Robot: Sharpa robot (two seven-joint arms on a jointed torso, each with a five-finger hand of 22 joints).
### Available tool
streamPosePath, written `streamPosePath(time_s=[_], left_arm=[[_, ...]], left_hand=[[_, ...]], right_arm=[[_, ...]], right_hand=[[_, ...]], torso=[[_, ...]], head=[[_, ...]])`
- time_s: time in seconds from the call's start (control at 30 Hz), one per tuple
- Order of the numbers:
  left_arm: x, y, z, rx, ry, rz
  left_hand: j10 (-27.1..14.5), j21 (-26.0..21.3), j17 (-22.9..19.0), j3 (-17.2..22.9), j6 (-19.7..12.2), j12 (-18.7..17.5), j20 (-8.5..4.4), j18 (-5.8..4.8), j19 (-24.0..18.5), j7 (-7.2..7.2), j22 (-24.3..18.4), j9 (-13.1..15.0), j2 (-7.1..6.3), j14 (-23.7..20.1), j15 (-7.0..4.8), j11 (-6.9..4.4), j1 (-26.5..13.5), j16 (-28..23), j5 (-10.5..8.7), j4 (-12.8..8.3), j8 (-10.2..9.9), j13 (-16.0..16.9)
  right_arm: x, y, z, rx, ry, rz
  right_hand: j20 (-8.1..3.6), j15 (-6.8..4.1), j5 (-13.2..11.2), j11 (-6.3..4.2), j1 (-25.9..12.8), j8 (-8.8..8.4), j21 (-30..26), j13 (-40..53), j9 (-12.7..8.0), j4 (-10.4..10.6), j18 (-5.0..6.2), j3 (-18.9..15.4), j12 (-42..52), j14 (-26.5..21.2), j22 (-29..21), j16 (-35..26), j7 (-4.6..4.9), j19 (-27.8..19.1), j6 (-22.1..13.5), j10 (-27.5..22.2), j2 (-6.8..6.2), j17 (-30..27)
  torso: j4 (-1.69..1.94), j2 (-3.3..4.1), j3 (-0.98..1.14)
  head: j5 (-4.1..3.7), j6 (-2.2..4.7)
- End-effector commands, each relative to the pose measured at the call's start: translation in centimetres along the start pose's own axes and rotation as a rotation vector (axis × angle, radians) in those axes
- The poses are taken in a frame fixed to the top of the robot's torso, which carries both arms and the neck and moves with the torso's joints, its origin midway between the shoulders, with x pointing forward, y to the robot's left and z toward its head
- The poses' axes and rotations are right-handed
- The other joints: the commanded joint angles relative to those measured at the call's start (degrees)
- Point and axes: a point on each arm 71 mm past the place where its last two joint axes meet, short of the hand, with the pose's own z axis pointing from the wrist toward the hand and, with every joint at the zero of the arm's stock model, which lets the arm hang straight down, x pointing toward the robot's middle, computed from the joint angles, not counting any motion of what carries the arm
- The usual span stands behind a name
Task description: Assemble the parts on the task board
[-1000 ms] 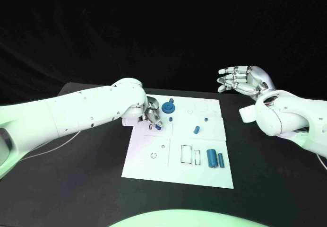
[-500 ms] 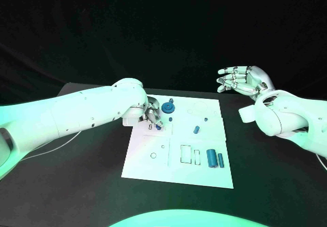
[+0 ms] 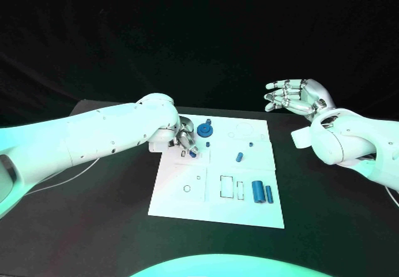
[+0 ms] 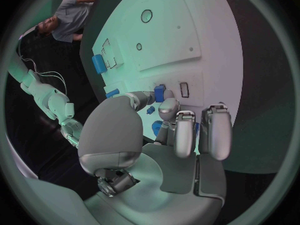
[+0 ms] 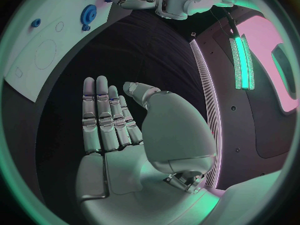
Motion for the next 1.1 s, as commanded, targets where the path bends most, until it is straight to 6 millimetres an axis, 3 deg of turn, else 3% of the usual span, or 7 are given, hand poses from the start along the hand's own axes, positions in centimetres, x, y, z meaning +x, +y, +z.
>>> streamPosePath(time_s=[0.03,1.1], left_arm=[[0.61,0.24,0.26,-0.011,0.042,0.024],[0.84,0.48,0.44,-0.036,0.056,0.029]], left_hand=[[0.35,0.24,15.09,12.13,0.04,0.15,0.02,-0.47,0.55,-0.31,3.45,0.12,0.45,6.06,-0.43,0.13,-0.05,0.2,0.21,-12.15,0.18,0.05],[0.64,0.14,15.09,12.06,0.24,0.37,-0.01,-0.42,0.44,-0.4,3.25,0.4,0.63,6.06,-0.46,0.09,-0.64,0.2,0.39,-11.81,0.26,0.25]], right_arm=[[0.19,0.04,0.0,-0.005,0.017,0.005],[0.14,0.04,-0.07,-0.007,0.017,0.005]], right_hand=[[0.39,0.48,0.28,0.55,-0.41,-0.26,-0.32,-0.07,-0.09,0.04,0.45,-0.26,-0.12,-0.11,-0.06,-0.22,3.28,-0.03,0.49,-0.03,0.01,0.02],[0.41,0.49,0.34,0.57,-0.37,-0.28,-0.48,-0.21,-0.1,0.01,0.46,-0.25,-0.11,-0.13,-0.24,-0.33,3.3,0.0,0.53,-0.06,0.05,0.04]], torso=[[0.01,-0.02,-0.02],[0.0,-0.01,0.0]], head=[[0.01,-0.05],[0.0,-0.25]])
